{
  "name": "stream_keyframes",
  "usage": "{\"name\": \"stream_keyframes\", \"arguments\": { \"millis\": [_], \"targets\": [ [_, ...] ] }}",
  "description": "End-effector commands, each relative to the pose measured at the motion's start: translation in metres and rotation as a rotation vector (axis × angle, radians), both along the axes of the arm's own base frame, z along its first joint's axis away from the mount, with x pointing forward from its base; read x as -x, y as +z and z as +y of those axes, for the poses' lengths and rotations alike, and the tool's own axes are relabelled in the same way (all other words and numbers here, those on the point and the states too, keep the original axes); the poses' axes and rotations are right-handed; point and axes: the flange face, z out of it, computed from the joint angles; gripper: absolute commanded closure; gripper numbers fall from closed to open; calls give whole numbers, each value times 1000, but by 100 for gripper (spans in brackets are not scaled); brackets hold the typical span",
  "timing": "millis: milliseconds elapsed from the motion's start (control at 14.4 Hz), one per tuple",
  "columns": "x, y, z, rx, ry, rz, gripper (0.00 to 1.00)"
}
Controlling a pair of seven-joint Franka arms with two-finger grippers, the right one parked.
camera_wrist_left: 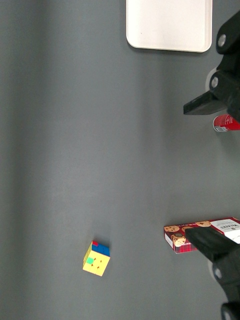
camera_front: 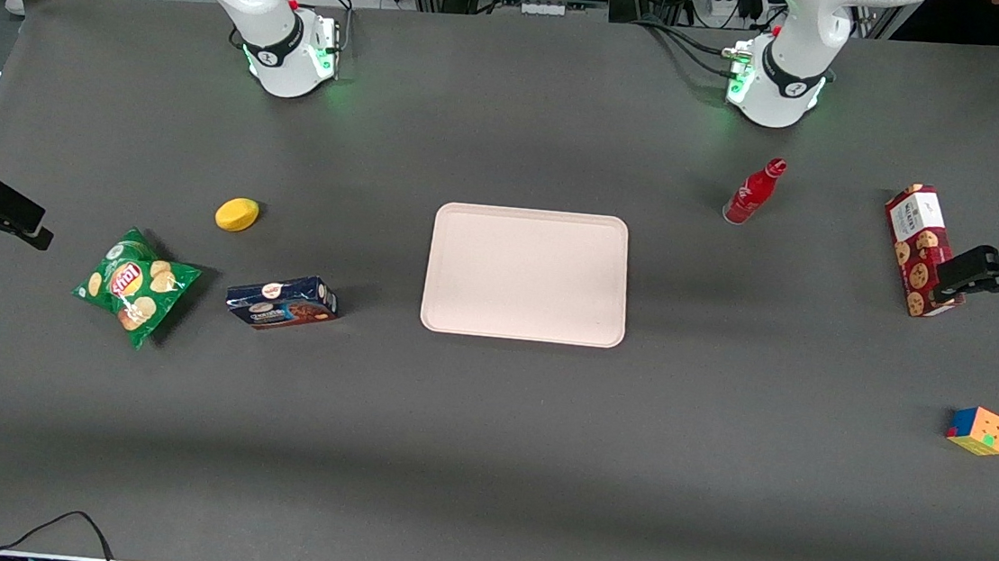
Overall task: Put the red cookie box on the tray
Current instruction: 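Lower the open left gripper toward the upright red plaid cookie box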
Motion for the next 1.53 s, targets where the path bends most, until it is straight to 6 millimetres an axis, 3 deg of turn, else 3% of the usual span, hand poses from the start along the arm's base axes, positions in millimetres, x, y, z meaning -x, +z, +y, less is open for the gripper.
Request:
{"name": "stream_keyframes", "arguments": {
  "millis": [0, 695, 973, 1112, 1460],
  "targets": [
    [-4, 4, -3, -3, -1, -6, 0],
    [-3, -2, -3, -15, -13, 20, 0],
    [4, -12, 7, -64, -14, 56, 0],
    [7, -21, 19, -64, -34, 86, 0],
    [34, -59, 79, -55, -61, 109, 0]
  ]
}}
